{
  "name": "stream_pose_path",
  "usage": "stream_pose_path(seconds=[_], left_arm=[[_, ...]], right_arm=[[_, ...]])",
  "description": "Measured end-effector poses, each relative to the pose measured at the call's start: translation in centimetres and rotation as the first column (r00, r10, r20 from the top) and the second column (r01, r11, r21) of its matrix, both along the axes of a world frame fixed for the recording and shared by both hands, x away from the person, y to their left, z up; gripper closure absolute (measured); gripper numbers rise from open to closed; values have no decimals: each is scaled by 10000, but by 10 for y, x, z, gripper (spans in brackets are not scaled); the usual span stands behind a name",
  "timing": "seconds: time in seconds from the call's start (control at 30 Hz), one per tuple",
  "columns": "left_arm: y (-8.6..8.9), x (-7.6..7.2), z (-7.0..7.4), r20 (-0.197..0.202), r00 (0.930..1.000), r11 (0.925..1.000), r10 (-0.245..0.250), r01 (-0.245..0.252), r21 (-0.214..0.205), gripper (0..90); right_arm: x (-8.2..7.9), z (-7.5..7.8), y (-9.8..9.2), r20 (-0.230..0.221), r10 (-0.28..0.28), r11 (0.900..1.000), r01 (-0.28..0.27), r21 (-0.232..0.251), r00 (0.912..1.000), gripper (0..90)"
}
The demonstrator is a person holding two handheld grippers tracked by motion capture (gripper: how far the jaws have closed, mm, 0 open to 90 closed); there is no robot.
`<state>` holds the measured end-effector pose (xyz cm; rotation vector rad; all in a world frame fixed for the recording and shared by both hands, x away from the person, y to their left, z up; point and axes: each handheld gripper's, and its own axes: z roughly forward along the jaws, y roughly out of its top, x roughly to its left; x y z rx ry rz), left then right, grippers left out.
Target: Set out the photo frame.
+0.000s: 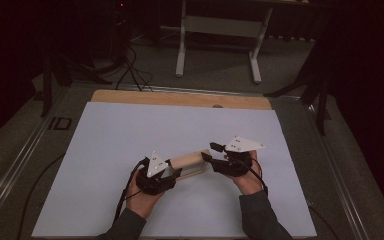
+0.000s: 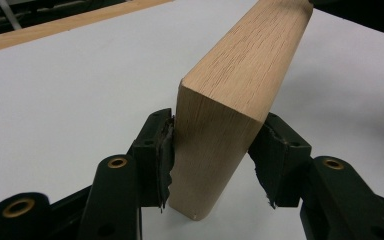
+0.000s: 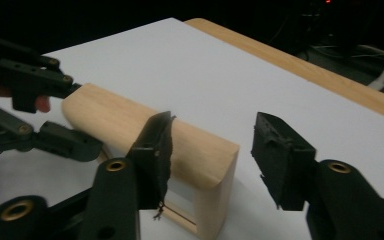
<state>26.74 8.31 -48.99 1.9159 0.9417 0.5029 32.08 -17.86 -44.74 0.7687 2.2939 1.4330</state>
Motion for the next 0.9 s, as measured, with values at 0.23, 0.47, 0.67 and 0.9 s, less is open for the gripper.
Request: stream_pose_path(seconds=[0.23, 0.47, 0.67, 0.9], left_arm=[[1, 0, 1, -34, 10000, 10000, -51, 51, -19, 557], [1, 1, 3, 15, 9999, 9996, -136, 135, 232, 568], [8, 3, 4, -55, 9999, 9994, -143, 145, 315, 579], [10, 5, 4, -120, 9998, 9995, -135, 138, 281, 571]], right_arm=[[3, -6, 4, -199, 324, 9988, -331, -372, 9993, 371], [5, -13, 10, -389, 699, 9956, -721, -602, 9968, 317], [7, -21, 22, -353, 963, 9905, -993, -949, 9947, 259], [6, -24, 27, -250, 932, 9873, -956, -1268, 9953, 265]])
